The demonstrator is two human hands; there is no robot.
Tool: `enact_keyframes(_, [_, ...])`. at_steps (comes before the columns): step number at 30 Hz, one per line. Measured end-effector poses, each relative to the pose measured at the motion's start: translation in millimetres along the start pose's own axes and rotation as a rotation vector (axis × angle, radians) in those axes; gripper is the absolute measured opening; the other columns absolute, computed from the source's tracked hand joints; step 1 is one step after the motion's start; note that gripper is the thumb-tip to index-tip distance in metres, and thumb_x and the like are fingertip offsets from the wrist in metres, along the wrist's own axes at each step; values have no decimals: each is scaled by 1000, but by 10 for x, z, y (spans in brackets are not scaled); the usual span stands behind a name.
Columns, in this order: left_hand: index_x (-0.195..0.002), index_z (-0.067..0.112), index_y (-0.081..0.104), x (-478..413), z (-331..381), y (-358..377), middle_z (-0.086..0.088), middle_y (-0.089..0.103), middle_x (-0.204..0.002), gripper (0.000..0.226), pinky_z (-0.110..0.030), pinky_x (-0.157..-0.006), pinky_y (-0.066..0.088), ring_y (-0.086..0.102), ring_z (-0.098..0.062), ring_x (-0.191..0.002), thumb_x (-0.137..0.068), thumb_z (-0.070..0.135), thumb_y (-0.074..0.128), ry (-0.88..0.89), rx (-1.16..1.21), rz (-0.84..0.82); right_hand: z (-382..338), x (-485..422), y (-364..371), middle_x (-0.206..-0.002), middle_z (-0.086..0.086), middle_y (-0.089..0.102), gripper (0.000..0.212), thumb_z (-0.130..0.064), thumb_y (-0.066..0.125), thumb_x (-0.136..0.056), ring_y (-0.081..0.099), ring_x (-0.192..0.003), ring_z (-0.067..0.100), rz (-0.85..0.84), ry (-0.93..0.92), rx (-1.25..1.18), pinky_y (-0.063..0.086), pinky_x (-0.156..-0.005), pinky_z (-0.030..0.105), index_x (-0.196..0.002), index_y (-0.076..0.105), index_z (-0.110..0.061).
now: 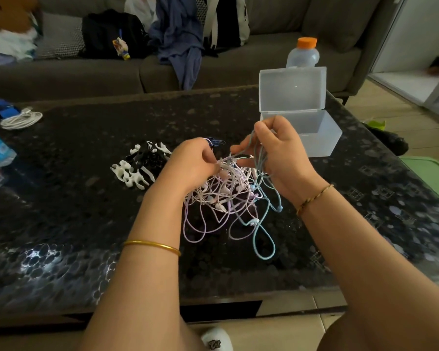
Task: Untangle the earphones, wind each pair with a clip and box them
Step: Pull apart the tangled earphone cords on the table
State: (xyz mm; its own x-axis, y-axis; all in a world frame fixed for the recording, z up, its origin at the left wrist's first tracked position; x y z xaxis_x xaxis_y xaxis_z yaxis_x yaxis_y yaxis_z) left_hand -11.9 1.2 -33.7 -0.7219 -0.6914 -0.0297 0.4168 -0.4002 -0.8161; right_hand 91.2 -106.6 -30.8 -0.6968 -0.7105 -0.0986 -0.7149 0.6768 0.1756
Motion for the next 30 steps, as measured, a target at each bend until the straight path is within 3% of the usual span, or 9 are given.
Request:
enact_keyframes(4, [-76,20,56,-31,-10,-37,8,51,-75,17,-23,-51,29,45,-5,-65,-85,20,70,-8,-52,98,67,-8,-23,-69,6,48,16,-20,39,-101,61,-52,13,58,35,178,56,-57,28,-86,38,-14])
enact_keyframes(7, [-78,22,54,-41,-18,-23,8,50,-78,17,-22,-52,31,48,-8,-71,-88,14,66,-7,-110,73,50,-14,-11,-68,5,49,15,-25,41,-101,59,-49,13,44,5,314,48,-46,19,-87,39,-17])
enact_keyframes(12, [-83,25,60,-9,62,-41,10,53,-84,22,-23,-61,39,52,-7,-76,-84,4,55,19,121,28,-4,-4,41,-68,2,48,12,-20,40,-100,56,-54,15,-3,-52,323,53,-61,34,-98,47,-10])
enact_keyframes(15, [-89,27,67,12,157,-12,12,63,-85,19,-23,-69,46,57,-3,-80,-83,9,62,92,229,-41,-20,-2,77,-66,1,47,13,-15,39,-100,54,-56,16,-24,-85,305,53,-67,43,-99,48,-7])
enact_keyframes(19, [-80,36,67,-2,123,133,5,69,-92,19,-36,-80,53,62,-16,-89,-75,19,75,68,142,-184,13,-15,92,-62,0,43,13,-10,37,-100,49,-52,14,-46,-100,177,50,-62,41,-93,48,-8])
enact_keyframes(22, [-83,33,64,0,90,125,5,64,-96,16,-31,-73,48,58,-14,-89,-76,23,76,39,112,-193,37,-20,63,-62,0,43,15,-10,36,-101,46,-50,11,-26,-86,169,47,-58,33,-94,49,-9])
enact_keyframes(26, [-84,27,62,22,81,74,6,61,-88,12,-26,-67,46,56,-7,-75,-82,22,73,64,71,-151,49,-36,56,-71,0,51,9,-12,45,-97,52,-54,10,-62,-86,600,43,-46,13,-98,53,-11])
enact_keyframes(30, [-87,20,64,41,96,28,5,60,-83,9,-24,-64,43,54,-8,-73,-83,16,71,69,68,-120,63,-14,105,-77,-3,51,11,-2,56,-84,54,-69,15,-172,-66,858,50,-61,24,-86,56,-13])
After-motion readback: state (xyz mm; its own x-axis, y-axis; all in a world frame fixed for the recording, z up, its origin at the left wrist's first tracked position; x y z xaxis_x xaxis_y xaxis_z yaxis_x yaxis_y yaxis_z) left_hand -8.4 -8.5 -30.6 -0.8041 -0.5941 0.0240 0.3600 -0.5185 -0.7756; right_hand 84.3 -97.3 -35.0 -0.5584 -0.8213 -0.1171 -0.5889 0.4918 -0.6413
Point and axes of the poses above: each hand's wrist, its own x-axis away from the middle knuckle, its own y-axis out of the palm, z = x × y, the point moved 5 cm from there along -x, towards the middle knuckle
